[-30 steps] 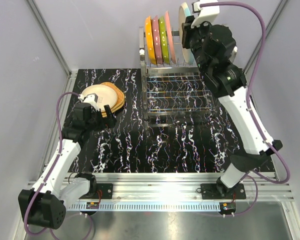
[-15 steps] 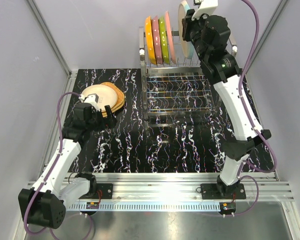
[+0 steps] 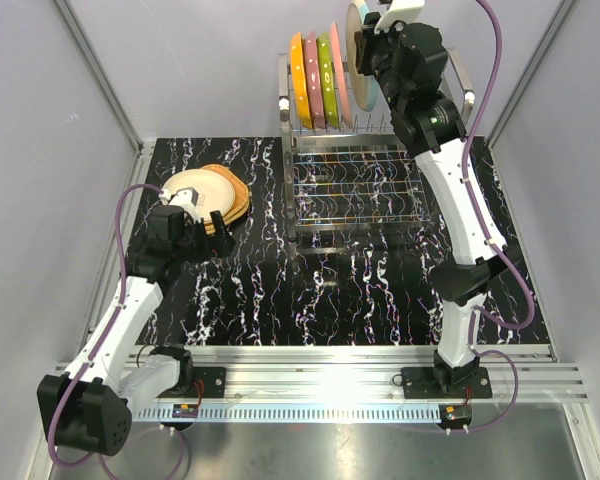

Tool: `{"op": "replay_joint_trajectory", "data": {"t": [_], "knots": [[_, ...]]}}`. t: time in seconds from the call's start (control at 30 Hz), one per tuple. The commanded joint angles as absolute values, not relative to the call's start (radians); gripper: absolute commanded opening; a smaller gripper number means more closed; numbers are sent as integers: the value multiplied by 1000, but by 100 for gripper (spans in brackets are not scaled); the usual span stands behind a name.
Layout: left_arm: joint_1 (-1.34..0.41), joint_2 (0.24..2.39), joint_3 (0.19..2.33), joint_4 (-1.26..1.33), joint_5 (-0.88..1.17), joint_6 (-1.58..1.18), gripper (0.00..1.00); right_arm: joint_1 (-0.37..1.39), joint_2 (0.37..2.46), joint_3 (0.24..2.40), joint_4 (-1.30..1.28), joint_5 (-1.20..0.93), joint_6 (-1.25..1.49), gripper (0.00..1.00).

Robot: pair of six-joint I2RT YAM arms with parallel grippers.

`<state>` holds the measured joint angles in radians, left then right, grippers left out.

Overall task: Load the plates into the dish rack
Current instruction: Insert the plate into the dish rack

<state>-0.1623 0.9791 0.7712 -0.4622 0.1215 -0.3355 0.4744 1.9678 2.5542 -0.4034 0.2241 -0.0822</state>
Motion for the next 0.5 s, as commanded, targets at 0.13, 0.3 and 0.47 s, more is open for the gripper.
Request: {"op": "replay_joint_trajectory", "data": {"t": [0.13, 0.3, 0.47], "knots": [[-167, 986, 775, -431, 146, -327, 99, 463, 1868, 2433, -150, 225, -18, 0], [-167, 985, 775, -430, 146, -327, 99, 465, 1850, 2347, -124, 258, -17, 0], [-167, 985, 772, -428, 152, -328, 99, 463, 1838, 2295, -112, 287, -26, 0]]}}
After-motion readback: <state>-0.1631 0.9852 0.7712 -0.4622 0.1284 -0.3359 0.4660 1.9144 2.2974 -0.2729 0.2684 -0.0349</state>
